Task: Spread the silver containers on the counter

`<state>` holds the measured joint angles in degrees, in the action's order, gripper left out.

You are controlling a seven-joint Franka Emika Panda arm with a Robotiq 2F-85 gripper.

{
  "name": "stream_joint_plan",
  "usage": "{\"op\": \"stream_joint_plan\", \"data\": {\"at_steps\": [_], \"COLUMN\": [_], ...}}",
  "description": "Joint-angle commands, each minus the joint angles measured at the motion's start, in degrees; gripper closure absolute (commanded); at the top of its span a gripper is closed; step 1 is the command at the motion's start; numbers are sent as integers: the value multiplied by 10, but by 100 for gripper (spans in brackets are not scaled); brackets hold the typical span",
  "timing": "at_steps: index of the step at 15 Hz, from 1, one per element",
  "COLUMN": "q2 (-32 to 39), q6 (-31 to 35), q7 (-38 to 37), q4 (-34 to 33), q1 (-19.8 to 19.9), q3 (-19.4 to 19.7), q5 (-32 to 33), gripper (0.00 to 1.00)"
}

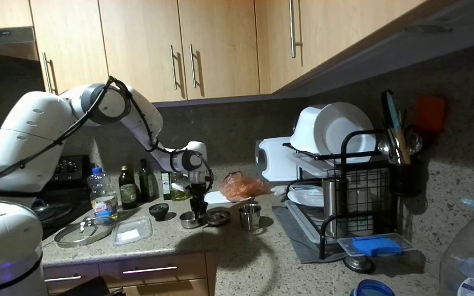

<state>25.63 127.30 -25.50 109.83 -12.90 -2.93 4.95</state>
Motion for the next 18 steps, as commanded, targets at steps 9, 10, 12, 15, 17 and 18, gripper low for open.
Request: {"op": "stream_joint_plan", "data": {"at_steps": [9,10,12,15,17,18], "q2": [-25,-41,-70,-114,-142,-155], "q6": [-11,2,28,69,91,101], "q7": [-70,-76,-81,-76,-72,-70], "q4": [11,26,54,98,125,138], "q1": [-24,-25,-25,-20,-16,-13], "q3": [22,21,18,14,11,10], "q5": [20,20,19,17,15,13], "gripper": [0,0,0,0,0,0]}}
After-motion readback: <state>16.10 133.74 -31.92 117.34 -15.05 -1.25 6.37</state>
